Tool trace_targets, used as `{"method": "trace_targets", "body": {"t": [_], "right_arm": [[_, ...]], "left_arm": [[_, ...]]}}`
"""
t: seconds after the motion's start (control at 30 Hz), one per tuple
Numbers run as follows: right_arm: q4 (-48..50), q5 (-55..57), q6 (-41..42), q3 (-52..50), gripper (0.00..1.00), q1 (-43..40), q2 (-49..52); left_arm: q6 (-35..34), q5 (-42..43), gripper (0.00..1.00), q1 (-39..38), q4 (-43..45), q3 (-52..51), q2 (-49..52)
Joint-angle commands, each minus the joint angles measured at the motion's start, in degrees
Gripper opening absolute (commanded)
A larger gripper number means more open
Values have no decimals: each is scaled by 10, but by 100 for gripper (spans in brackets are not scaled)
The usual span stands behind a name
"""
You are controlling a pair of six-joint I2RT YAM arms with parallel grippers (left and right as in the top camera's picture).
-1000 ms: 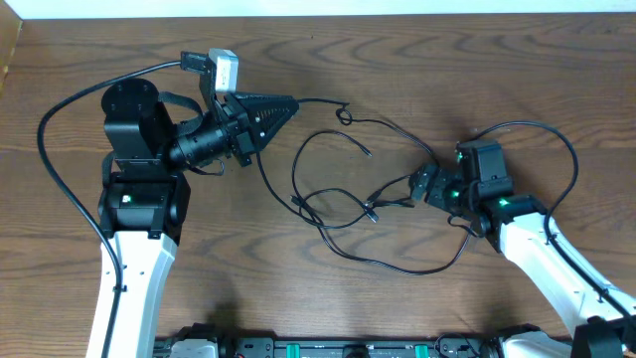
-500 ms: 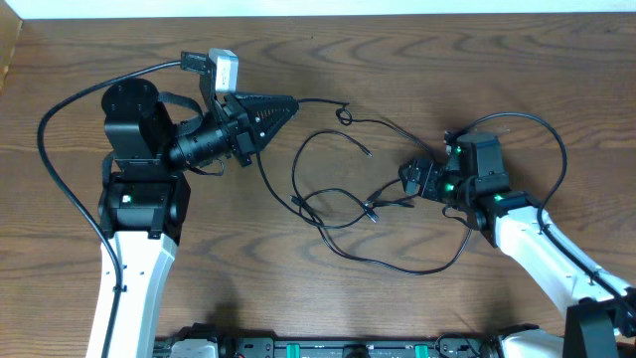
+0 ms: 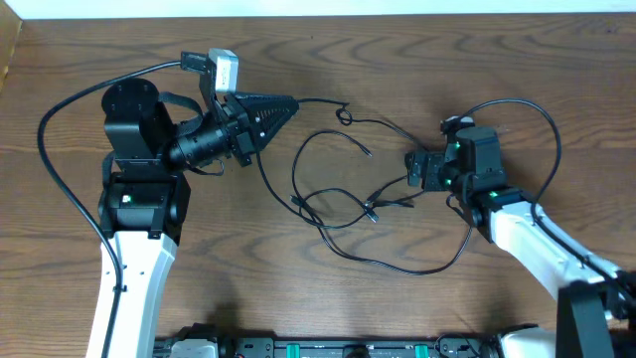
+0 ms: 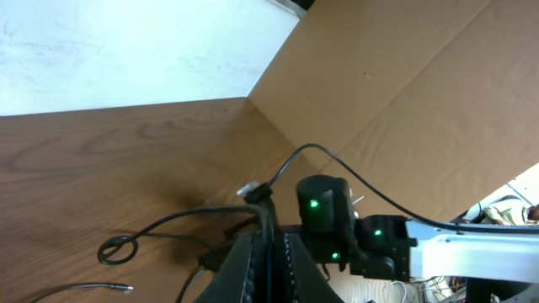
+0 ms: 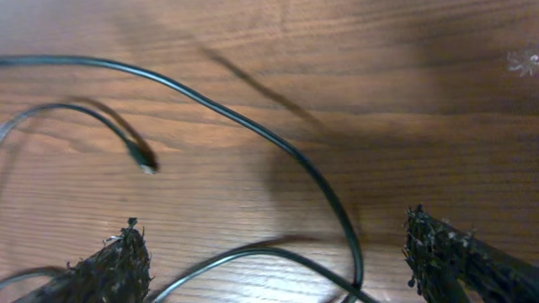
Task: Untangle cables
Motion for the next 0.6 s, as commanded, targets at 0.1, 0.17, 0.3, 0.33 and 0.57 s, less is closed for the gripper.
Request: {"method": "trace_targets", "body": {"t": [0.1,0.17,0.3,0.33,0.57], "right_arm": [[9,17,-32,2,86,-3,43],[9,16,-33,2,80,-3,45],[8,16,-32,2,68,-7,46],[7,17,-33,2,64,-7,47],[6,19,-35,1,57,-11,74]], "left_arm": [[-3,12,8,2,2,4,-2],[-3,12,8,2,2,4,-2],[-3,12,8,2,2,4,-2],[-3,12,8,2,2,4,-2],[-3,12,8,2,2,4,-2]]}}
